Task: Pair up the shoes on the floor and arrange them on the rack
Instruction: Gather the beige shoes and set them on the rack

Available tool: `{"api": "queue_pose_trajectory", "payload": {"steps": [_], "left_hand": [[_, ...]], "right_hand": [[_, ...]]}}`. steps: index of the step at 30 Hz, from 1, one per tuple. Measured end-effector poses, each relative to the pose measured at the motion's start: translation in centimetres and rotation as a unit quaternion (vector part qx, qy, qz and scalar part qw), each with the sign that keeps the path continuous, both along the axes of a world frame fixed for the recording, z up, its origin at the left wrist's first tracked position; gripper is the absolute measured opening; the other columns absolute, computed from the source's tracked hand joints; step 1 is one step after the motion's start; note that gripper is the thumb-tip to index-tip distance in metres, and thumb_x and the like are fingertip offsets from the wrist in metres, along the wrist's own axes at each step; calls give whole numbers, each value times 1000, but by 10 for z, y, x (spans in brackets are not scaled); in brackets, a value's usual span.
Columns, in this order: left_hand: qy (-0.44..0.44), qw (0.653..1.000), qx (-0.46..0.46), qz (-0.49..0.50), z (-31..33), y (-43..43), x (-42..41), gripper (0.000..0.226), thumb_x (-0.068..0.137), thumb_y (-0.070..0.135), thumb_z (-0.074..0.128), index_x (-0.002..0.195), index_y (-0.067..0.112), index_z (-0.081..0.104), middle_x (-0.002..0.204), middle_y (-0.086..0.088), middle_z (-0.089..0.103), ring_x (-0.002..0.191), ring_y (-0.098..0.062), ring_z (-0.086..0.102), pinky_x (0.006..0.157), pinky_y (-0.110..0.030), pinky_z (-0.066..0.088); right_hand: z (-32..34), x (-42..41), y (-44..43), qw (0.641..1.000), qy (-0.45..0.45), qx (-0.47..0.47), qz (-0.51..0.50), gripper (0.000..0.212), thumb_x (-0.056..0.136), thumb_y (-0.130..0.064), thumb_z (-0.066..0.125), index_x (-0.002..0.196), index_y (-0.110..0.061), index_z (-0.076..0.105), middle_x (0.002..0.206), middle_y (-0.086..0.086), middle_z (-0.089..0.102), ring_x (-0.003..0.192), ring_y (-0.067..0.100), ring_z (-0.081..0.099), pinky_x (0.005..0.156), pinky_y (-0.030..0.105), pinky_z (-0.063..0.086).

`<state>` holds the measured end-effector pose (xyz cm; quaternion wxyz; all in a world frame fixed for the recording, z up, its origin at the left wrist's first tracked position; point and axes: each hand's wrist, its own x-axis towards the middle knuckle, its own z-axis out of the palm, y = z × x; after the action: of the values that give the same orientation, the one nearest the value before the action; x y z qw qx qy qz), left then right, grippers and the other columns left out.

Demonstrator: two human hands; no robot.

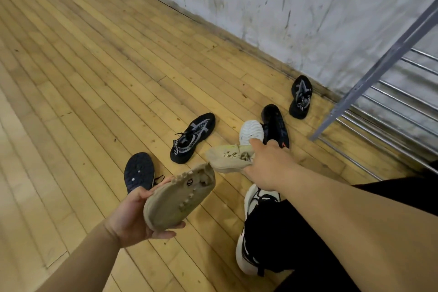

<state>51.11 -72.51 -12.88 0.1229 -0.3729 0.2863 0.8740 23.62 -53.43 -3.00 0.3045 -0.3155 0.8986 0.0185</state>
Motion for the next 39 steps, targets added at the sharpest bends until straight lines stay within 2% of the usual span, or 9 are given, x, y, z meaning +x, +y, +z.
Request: {"api": "queue_pose_trajectory", "payload": {"steps": [5,10,14,16,19,24,27,32,39], "left_hand": [[-110,990,-2,-82,-12,-3,-6,78,92,57,40,144,0,54,133,-36,60,106,-47,64,64,-34,54],[-252,939,-233,-14,-55,11,-26,75,92,80,42,151,33,43,142,-13,61,106,-34,69,96,-46,51],[-258,877,-392,-107,-86,39,-35,94,93,65,59,162,47,-3,166,-14,32,129,-41,54,96,-50,51],[-270,867,-396,-139,-98,54,-41,110,82,66,71,162,46,-2,168,-14,25,138,-42,46,100,-50,52],[-304,847,-419,-120,-106,75,-51,111,83,48,81,163,43,5,162,-19,17,130,-39,49,83,-35,53],[-347,848,-396,-59,-121,88,-63,108,83,22,77,162,46,7,141,-22,40,101,-35,61,81,-42,61],[-347,861,-372,-19,-122,95,-61,100,87,23,73,161,48,11,144,-22,43,85,-28,60,61,-35,55],[-325,860,-393,11,-128,96,-54,96,87,7,72,161,42,22,149,-15,47,100,-29,58,69,-37,58],[-234,926,-277,105,-82,80,-62,79,87,3,64,153,39,41,132,-11,64,101,-34,69,78,-48,63]], "right_hand": [[-1,-2,8,1000,-2,18,-9,73,95,-48,57,156,-27,21,143,16,36,126,44,41,95,45,43],[-3,-2,11,999,-1,38,3,71,97,-45,56,156,-25,22,143,16,37,124,42,44,95,42,42],[-5,-2,8,999,-7,46,8,71,97,-44,56,156,-26,22,144,16,37,126,42,42,89,41,41],[-6,-1,6,999,-11,48,14,71,97,-44,56,156,-26,22,146,16,36,127,43,41,91,42,42],[-7,1,4,998,-20,51,21,69,96,-42,56,154,-26,24,146,16,36,127,43,41,93,44,43],[-11,-1,3,997,-23,67,20,70,95,-38,58,155,-28,23,144,15,36,125,41,43,83,40,40],[-12,-2,1,997,-20,74,17,69,94,-35,58,154,-28,23,143,15,37,123,40,44,80,39,40],[-7,-3,-3,996,-19,88,25,71,95,-34,59,155,-24,23,145,16,37,123,39,46,92,42,42],[10,-9,-11,997,-3,74,6,71,93,-34,59,155,-23,25,147,17,35,123,42,44,98,47,48]]}}
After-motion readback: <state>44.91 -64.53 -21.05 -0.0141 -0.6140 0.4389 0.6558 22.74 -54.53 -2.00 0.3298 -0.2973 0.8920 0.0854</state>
